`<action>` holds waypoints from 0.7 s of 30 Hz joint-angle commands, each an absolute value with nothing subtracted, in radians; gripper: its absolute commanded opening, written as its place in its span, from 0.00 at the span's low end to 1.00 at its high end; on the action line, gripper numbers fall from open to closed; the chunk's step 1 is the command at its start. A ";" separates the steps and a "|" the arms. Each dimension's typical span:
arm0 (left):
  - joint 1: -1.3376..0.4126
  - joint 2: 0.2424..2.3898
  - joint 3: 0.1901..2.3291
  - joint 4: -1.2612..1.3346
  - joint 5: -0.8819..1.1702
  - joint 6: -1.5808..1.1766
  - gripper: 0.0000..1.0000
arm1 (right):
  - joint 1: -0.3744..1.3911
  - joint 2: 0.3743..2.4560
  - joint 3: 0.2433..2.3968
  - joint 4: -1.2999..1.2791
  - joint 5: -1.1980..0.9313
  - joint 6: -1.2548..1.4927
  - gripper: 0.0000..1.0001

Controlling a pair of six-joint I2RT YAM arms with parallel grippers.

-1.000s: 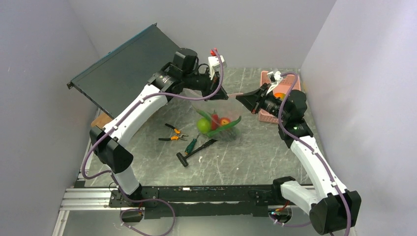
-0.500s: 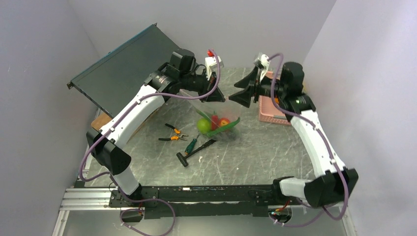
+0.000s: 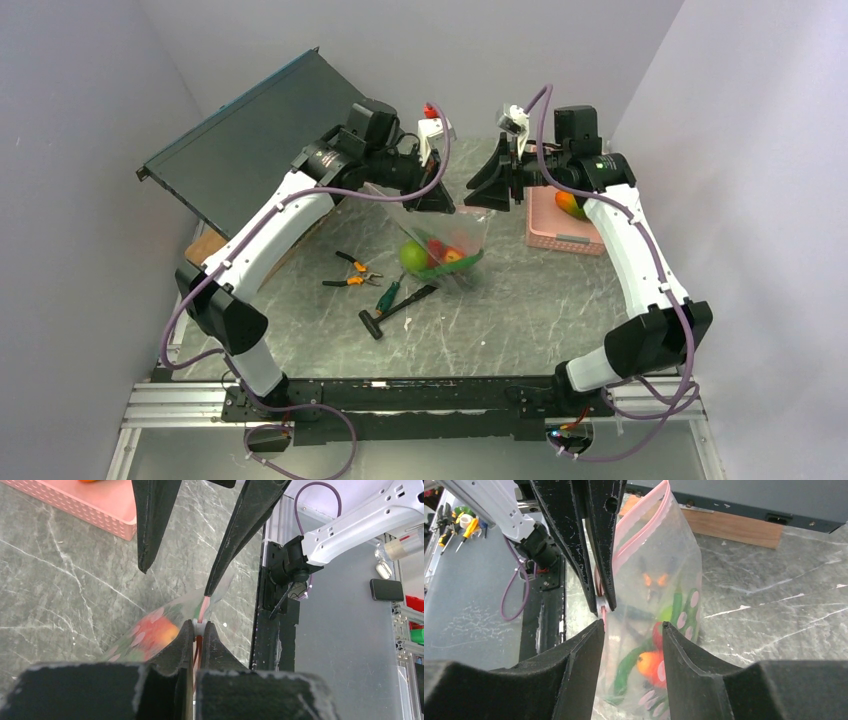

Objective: Place the food in the zip-top bag and seal the zipper
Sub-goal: Zip the zipper food storage bag at the center of the board.

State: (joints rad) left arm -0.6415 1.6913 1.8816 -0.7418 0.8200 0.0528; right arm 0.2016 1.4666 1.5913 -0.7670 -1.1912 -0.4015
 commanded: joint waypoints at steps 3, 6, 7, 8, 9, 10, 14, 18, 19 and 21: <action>-0.639 1.691 1.925 -0.733 0.845 0.089 0.00 | 0.215 1.401 1.531 -0.643 -1.238 -0.295 0.54; -0.639 1.688 1.916 -0.732 0.830 0.100 0.00 | 0.220 1.371 1.491 -0.516 -1.250 -0.157 0.55; -0.639 1.687 1.915 -0.732 0.829 0.100 0.00 | 0.220 1.361 1.472 -0.456 -1.232 -0.057 0.54; -0.639 1.688 1.912 -0.728 0.829 0.099 0.00 | 0.221 1.349 1.451 -0.388 -1.208 0.027 0.53; -0.639 1.690 1.914 -0.723 0.828 0.093 0.00 | 0.226 1.342 1.441 -0.360 -1.178 0.062 0.49; -0.639 1.693 1.917 -0.718 0.831 0.086 0.00 | 0.231 1.339 1.448 -0.372 -1.149 0.066 0.44; -0.639 1.702 1.919 -0.679 0.854 0.065 0.00 | 0.246 1.348 1.478 -0.482 -1.105 -0.016 0.41; -0.641 1.699 1.918 -0.677 0.858 0.068 0.00 | 0.249 1.361 1.492 -0.534 -1.114 -0.070 0.39; -0.641 1.696 1.916 -0.677 0.857 0.071 0.00 | 0.251 1.363 1.493 -0.552 -1.120 -0.087 0.39; -0.641 1.691 1.910 -0.678 0.857 0.077 0.00 | 0.252 1.363 1.497 -0.582 -1.113 -0.134 0.42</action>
State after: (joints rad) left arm -0.6418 1.7004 1.8816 -0.7177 0.8265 0.0666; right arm 0.2459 1.3685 1.4528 -0.5312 -1.1236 -0.0551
